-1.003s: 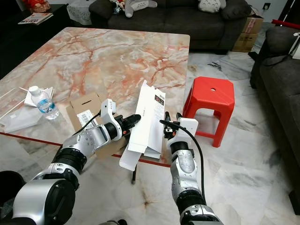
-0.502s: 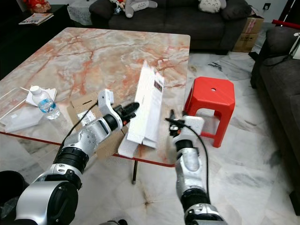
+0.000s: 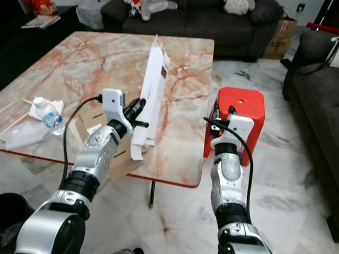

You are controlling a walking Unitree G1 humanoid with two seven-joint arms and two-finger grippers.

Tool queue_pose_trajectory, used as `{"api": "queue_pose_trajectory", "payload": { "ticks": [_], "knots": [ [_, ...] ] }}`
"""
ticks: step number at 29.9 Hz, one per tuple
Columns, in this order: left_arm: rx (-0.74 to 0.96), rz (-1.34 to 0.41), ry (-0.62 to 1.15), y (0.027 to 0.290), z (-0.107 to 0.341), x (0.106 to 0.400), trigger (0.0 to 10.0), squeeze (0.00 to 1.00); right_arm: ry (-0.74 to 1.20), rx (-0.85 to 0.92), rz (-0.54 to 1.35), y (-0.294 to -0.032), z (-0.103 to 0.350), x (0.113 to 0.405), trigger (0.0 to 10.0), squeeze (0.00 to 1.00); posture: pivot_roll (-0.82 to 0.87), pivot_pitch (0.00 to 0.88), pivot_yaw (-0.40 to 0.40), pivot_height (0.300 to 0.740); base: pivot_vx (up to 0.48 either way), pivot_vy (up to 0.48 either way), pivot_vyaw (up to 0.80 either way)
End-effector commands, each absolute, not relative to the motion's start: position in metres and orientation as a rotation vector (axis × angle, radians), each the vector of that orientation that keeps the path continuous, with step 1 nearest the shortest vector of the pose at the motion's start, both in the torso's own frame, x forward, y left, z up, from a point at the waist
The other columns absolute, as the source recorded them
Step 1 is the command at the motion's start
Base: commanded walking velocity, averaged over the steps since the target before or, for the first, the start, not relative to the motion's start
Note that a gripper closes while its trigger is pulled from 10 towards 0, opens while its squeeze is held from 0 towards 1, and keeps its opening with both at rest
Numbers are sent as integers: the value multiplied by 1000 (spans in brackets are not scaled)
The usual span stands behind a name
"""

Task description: Picking trash to rubbish bin

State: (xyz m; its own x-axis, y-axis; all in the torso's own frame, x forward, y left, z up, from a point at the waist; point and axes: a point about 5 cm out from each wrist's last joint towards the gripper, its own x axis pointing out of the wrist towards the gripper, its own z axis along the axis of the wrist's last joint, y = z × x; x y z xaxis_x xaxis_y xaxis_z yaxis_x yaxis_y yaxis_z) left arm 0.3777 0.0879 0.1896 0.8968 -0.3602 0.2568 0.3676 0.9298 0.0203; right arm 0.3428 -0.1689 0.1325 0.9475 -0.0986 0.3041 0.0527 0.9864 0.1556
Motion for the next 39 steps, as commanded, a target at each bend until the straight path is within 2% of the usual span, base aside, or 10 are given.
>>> {"api": "queue_pose_trajectory", "payload": {
  "ticks": [1,4,13,39],
  "knots": [
    [17,-364,-282,89,189,377,10000,0,-313,138,-70,-165,134,343,10000,0,160,47,57,740,0,0,0],
    [133,-309,-337,91,189,375,10000,0,-324,139,-70,-163,136,343,10000,0,151,45,61,740,0,0,0],
    [202,-299,-383,90,186,373,10000,0,-328,129,-73,-164,137,341,10000,0,146,43,59,740,0,0,0],
    [149,-291,-403,87,179,370,10000,0,-291,141,-46,-150,127,338,10000,0,141,19,64,740,0,0,0]
  ]
}}
